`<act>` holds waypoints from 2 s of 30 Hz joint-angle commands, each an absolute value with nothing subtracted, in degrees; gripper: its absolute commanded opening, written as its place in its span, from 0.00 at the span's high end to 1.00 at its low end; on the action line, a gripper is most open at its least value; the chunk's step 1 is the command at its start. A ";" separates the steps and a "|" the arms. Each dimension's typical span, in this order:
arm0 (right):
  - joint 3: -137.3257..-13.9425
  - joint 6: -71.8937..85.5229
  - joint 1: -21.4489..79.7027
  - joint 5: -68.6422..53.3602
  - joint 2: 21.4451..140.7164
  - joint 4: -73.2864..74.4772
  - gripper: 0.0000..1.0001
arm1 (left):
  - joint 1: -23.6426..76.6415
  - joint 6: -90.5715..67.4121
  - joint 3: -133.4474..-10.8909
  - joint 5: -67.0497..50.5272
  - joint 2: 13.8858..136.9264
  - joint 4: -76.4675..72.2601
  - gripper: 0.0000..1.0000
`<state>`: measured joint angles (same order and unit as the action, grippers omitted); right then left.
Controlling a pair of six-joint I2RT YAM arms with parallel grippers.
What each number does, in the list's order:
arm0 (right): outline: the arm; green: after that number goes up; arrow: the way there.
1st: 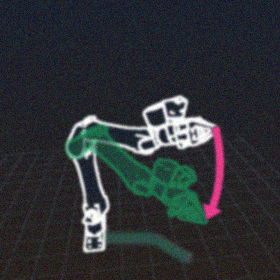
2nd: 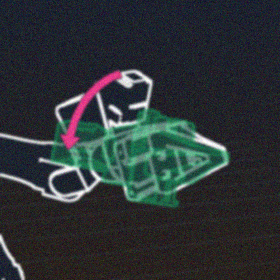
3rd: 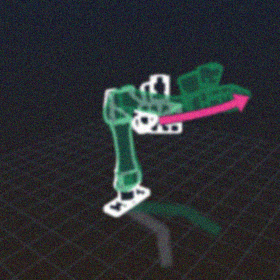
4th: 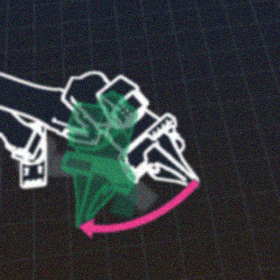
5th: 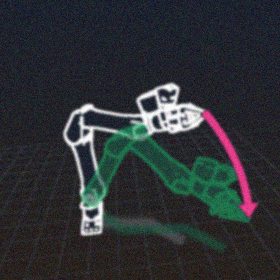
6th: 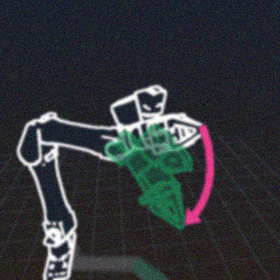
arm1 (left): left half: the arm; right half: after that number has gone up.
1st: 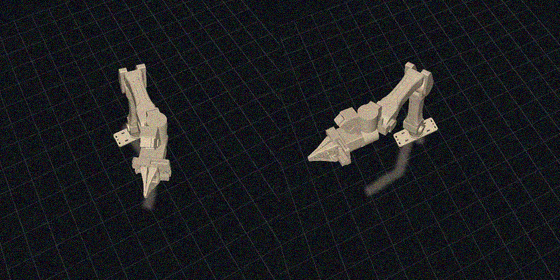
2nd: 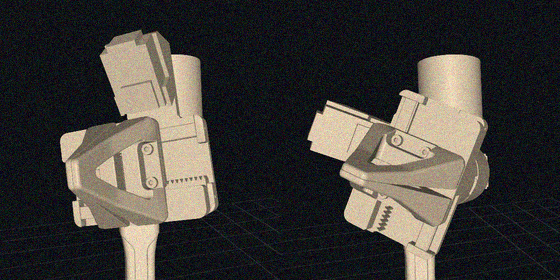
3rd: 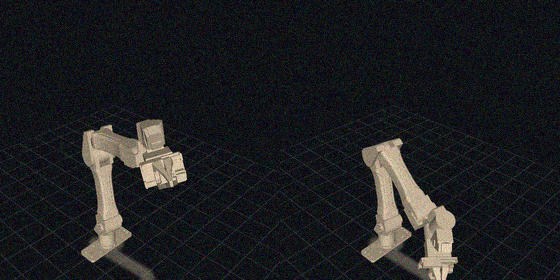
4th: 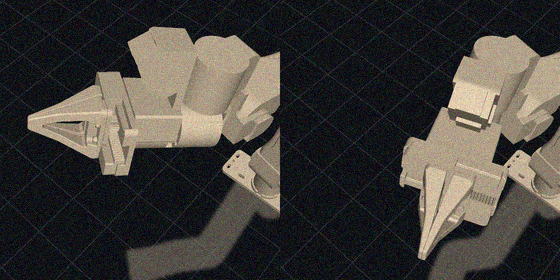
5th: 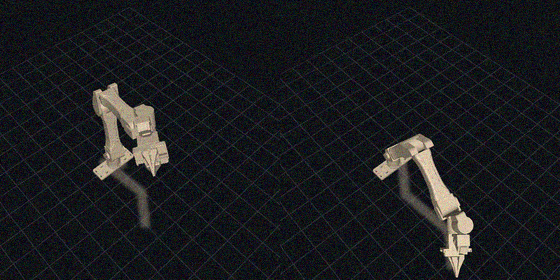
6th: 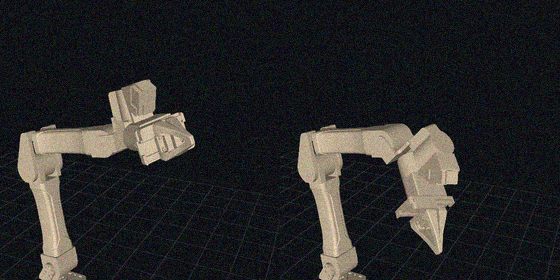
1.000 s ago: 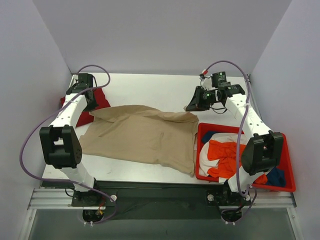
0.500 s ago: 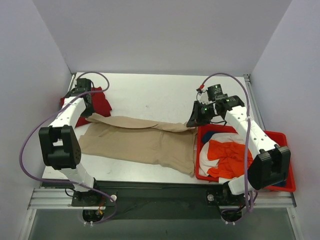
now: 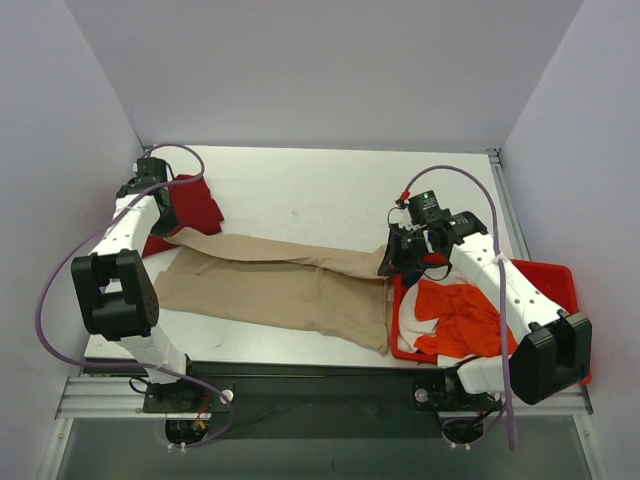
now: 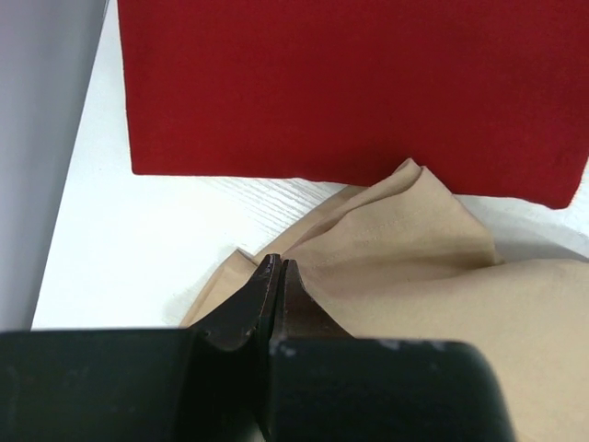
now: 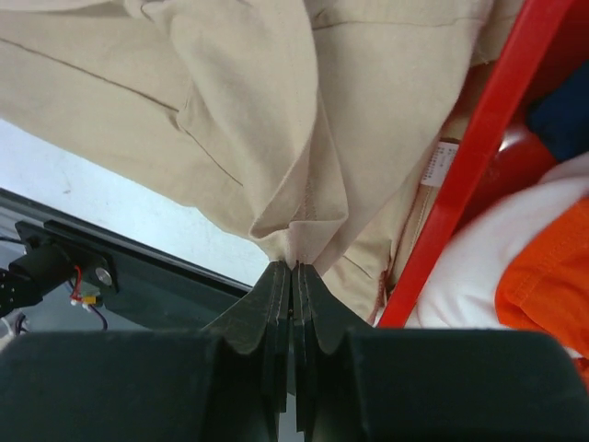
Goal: Fold and stack the t-shirts
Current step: Fold the other side of the tshirt into a rectangle
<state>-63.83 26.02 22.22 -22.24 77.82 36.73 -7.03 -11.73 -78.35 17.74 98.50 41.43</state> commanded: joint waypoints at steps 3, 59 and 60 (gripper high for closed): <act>-63.02 29.62 22.32 -16.79 72.69 39.20 1.00 | -7.91 -11.86 -78.76 15.12 97.21 38.85 1.00; -79.88 25.23 29.97 -5.71 100.89 34.63 0.36 | 10.99 -18.81 -75.41 0.97 96.51 31.46 0.42; -80.50 24.79 29.71 -6.32 102.12 34.72 0.36 | 10.46 -18.90 -75.41 0.62 96.33 31.81 0.42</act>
